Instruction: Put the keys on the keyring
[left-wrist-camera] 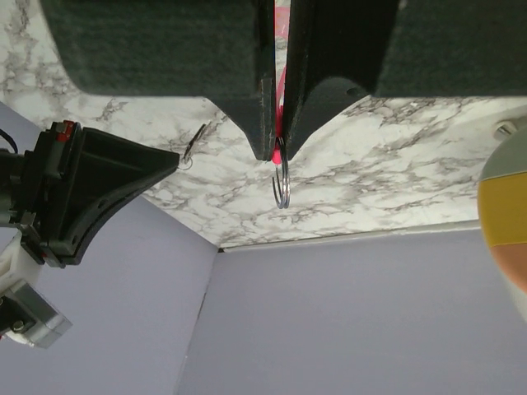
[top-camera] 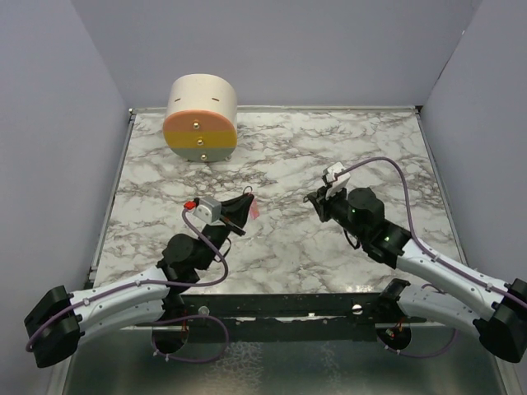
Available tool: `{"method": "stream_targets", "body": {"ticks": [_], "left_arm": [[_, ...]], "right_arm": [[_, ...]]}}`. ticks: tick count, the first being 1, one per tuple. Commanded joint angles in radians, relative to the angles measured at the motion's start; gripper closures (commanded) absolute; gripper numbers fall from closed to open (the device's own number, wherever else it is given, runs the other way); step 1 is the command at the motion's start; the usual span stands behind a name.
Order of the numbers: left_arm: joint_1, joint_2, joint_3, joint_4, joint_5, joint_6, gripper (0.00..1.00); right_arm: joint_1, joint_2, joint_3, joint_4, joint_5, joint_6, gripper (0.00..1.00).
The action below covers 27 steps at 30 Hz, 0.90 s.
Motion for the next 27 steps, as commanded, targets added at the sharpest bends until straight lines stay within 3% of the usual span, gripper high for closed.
{"method": "stream_targets", "body": {"ticks": [1, 27], "left_arm": [[0.004, 0.034, 0.059, -0.035, 0.127, 0.004, 1.00], [0.004, 0.244, 0.212, -0.127, 0.289, 0.045, 1.00]], "right_arm": [[0.007, -0.041, -0.030, 0.091, -0.118, -0.064, 0.99], [0.007, -0.201, -0.152, 0.274, -0.326, -0.200, 0.99]]}}
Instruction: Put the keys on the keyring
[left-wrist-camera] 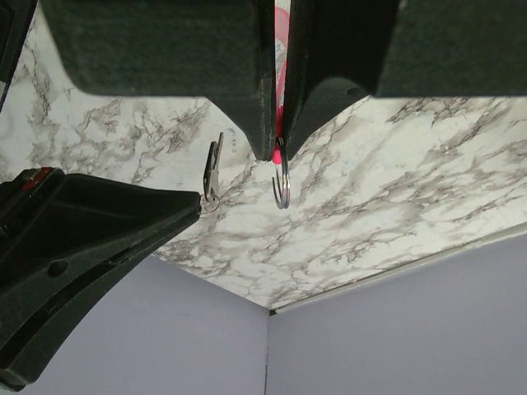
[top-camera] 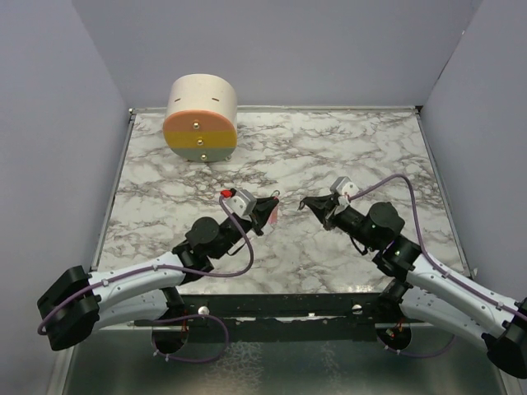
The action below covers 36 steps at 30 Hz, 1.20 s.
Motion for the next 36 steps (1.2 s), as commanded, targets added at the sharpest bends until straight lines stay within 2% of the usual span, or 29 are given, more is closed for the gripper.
{"method": "stream_targets", "body": {"ticks": [1, 7, 36], "left_arm": [[0.004, 0.024, 0.058, -0.030, 0.057, 0.016, 1.00], [0.004, 0.054, 0.090, -0.070, 0.071, 0.015, 1.00], [0.004, 0.186, 0.170, -0.101, 0.161, 0.001, 1.00]], "right_arm": [[0.006, -0.019, -0.030, 0.068, -0.058, -0.057, 0.99], [0.007, -0.042, -0.055, 0.078, -0.094, -0.123, 0.99], [0.007, -0.033, -0.043, 0.057, -0.150, -0.136, 0.99]]}}
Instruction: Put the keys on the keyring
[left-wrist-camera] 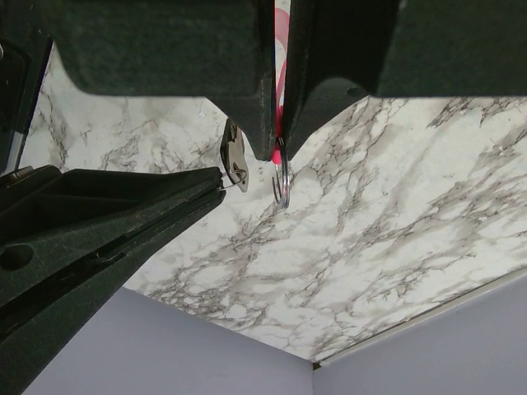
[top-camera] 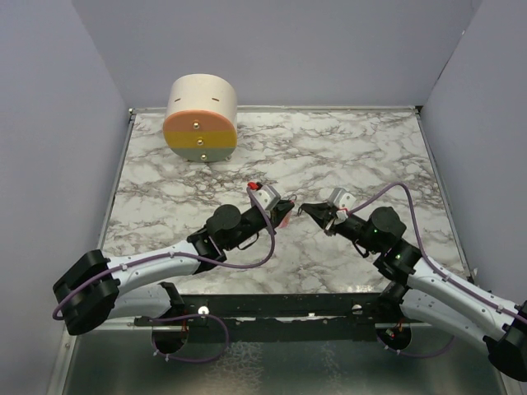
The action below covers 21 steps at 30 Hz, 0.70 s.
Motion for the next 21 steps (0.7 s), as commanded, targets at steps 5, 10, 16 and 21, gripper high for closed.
{"method": "stream_targets", "body": {"ticks": [5, 10, 16, 21], "left_arm": [[0.004, 0.011, 0.033, 0.010, 0.044, -0.003, 1.00], [0.004, 0.019, 0.036, 0.009, 0.058, -0.001, 1.00], [0.003, 0.019, 0.037, 0.008, 0.068, 0.001, 1.00], [0.004, 0.017, 0.036, 0.005, 0.075, 0.001, 1.00]], "right_arm": [[0.007, 0.020, 0.015, 0.018, -0.035, -0.014, 0.99], [0.007, 0.026, 0.017, 0.021, -0.030, -0.018, 0.99], [0.007, 0.025, 0.017, 0.022, -0.027, -0.020, 0.99], [0.007, 0.029, 0.017, 0.024, -0.022, -0.023, 0.99]]}}
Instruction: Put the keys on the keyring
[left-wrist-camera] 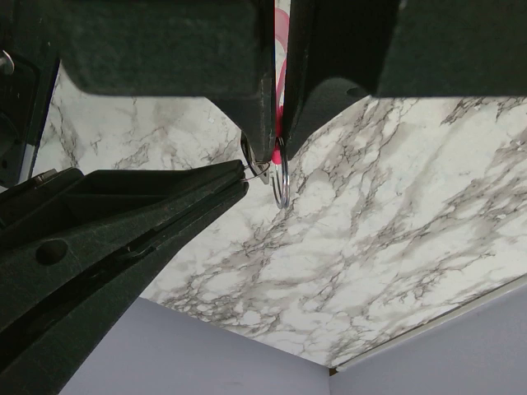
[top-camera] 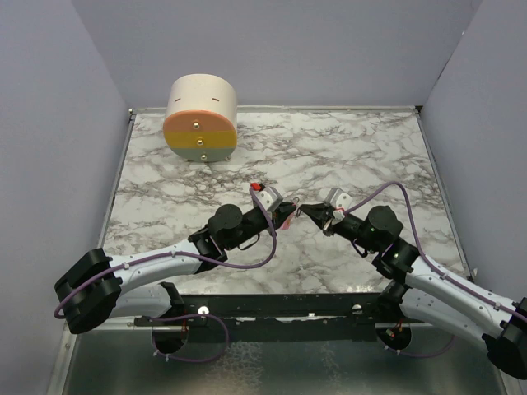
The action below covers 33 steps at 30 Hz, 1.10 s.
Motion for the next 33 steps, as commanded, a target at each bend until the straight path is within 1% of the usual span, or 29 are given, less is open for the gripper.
{"method": "stream_targets", "body": {"ticks": [1, 33], "left_arm": [[0.004, 0.001, 0.033, 0.004, 0.035, 0.001, 1.00], [0.003, -0.015, 0.031, -0.034, 0.048, 0.008, 1.00]], "right_arm": [[0.007, 0.004, 0.017, 0.025, -0.010, -0.015, 0.99], [0.007, -0.022, 0.004, 0.026, 0.060, -0.032, 0.99]]}}
